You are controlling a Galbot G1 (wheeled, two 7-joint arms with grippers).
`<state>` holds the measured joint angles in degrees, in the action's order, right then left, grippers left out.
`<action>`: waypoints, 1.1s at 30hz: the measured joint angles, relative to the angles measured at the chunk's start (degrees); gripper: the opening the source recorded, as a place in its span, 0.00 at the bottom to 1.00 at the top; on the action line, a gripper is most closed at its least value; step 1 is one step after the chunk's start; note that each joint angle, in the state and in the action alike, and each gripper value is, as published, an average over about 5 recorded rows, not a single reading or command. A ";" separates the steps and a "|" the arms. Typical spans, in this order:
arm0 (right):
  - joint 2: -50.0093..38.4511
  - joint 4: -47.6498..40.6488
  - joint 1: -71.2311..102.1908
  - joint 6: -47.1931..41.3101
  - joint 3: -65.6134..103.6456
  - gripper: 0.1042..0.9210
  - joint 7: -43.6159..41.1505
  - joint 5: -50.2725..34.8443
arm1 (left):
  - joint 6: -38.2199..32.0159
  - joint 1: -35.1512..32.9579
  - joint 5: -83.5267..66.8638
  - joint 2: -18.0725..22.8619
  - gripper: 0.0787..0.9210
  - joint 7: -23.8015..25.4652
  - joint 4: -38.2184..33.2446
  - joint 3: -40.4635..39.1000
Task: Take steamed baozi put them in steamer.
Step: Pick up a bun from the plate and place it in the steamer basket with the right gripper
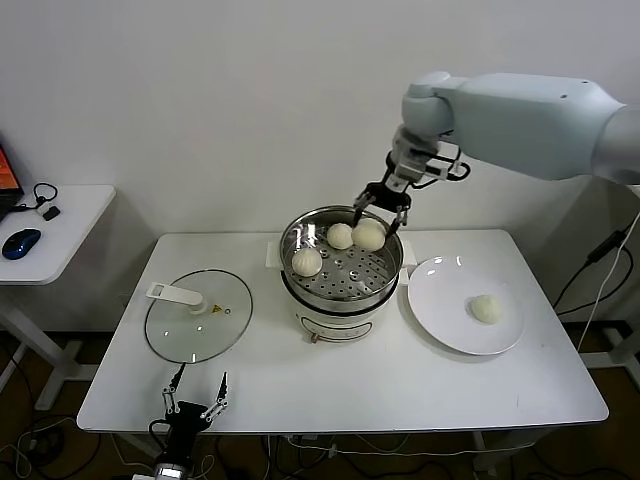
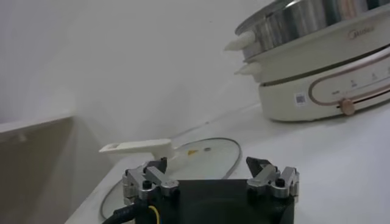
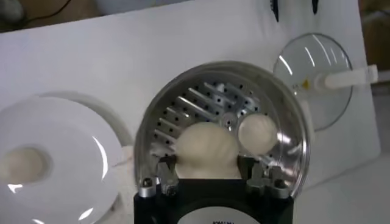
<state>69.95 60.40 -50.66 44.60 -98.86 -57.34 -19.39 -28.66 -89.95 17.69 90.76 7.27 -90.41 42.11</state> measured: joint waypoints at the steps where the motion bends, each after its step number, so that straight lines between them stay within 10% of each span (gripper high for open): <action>1: 0.75 -0.49 0.52 0.45 0.11 0.69 0.08 0.38 | -0.02 -0.04 0.04 0.09 0.88 -0.05 -0.04 0.00; 33: 8.65 -5.68 10.84 2.59 0.71 0.74 -1.33 5.59 | -0.28 0.11 -0.01 0.55 0.88 -0.60 -0.13 0.40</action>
<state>78.60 54.72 -39.82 47.19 -98.14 -58.67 -13.80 -28.95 -89.84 17.68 91.32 6.67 -90.54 42.51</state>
